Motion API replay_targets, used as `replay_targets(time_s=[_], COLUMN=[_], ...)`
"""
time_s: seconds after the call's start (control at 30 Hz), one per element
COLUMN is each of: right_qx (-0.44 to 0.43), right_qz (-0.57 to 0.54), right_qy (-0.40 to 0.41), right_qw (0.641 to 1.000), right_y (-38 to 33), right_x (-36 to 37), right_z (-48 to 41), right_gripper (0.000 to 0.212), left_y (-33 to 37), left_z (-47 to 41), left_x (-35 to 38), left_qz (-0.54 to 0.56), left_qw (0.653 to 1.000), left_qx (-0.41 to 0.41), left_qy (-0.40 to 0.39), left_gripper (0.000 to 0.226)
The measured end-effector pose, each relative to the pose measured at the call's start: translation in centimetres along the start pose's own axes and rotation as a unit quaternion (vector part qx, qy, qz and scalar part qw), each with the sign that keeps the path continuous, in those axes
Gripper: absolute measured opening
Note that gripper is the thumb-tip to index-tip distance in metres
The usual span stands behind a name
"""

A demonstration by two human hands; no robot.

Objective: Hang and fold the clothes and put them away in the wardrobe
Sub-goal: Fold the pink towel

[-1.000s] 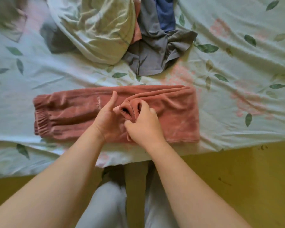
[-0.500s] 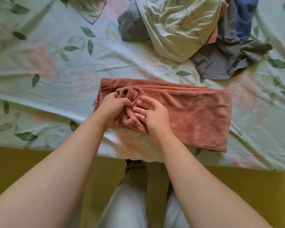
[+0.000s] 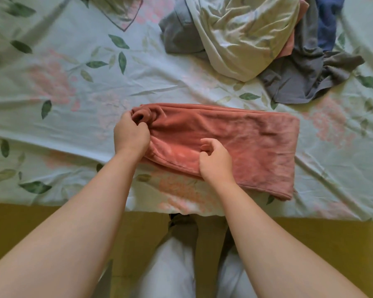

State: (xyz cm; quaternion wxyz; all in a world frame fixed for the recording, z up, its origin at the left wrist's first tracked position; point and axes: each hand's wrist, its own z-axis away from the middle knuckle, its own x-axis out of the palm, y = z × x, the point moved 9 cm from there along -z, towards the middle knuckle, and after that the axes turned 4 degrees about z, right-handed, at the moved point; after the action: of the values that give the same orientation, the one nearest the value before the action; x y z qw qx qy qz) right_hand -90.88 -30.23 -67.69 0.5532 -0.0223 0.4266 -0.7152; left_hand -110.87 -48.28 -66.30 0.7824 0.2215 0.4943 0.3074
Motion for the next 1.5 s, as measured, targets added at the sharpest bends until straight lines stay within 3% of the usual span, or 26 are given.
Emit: replay_targets(time_s=[0.07,0.17,0.27,0.37,0.47,0.63,0.8,0.97,1.07,1.2,1.5], right_qx=[-0.005,0.001,-0.056,-0.163,-0.167,-0.137,-0.165,-0.174,-0.204,-0.126,-0.127], right_qz=[0.024,0.046,0.082,0.202,0.342,0.468,0.466,0.452,0.459,0.468,0.434], right_qy=[-0.009,-0.03,0.012,0.154,0.204,0.123,0.129,0.092,0.104,0.178,0.141], right_qw=[1.0,0.998,0.995,0.953,0.902,0.864,0.86,0.87,0.858,0.856,0.881], right_y=[0.3,0.9,-0.2,-2.0,-1.3,4.1,5.3,5.1,5.1,9.0,11.2], right_x=[0.4,0.6,-1.2,-4.8,-6.9,-7.0,-5.7,-5.8,-7.8,-14.2,-15.0], right_z=[-0.2,-0.9,-1.5,-1.6,-2.9,-7.4,-10.1,-10.3,-9.0,-9.3,-12.0], right_gripper=[0.04,0.043,0.037,0.031,0.048,0.066,0.07,0.07,0.068,0.066,0.071], left_y=[0.1,1.0,5.3,7.8,8.4,5.4,3.7,4.1,4.1,4.3,4.1], left_z=[0.3,1.9,5.3,8.7,10.0,7.0,3.2,3.4,4.2,4.1,3.6], left_x=[0.3,0.3,1.7,6.4,11.6,17.7,19.0,19.0,18.3,18.6,19.3], left_qz=[-0.036,-0.211,-0.3,-0.306,-0.317,-0.411,-0.416,-0.417,-0.426,-0.432,-0.442], left_qw=[0.999,0.973,0.904,0.844,0.847,0.829,0.828,0.828,0.824,0.827,0.824], left_qx=[0.016,0.069,0.28,0.438,0.425,0.373,0.374,0.375,0.371,0.359,0.354], left_qy=[0.008,0.063,0.12,0.05,-0.025,-0.074,-0.039,-0.028,-0.031,-0.022,-0.018], left_gripper=[0.05,0.073,0.068,0.061,0.06,0.071,0.076,0.076,0.075,0.075,0.077])
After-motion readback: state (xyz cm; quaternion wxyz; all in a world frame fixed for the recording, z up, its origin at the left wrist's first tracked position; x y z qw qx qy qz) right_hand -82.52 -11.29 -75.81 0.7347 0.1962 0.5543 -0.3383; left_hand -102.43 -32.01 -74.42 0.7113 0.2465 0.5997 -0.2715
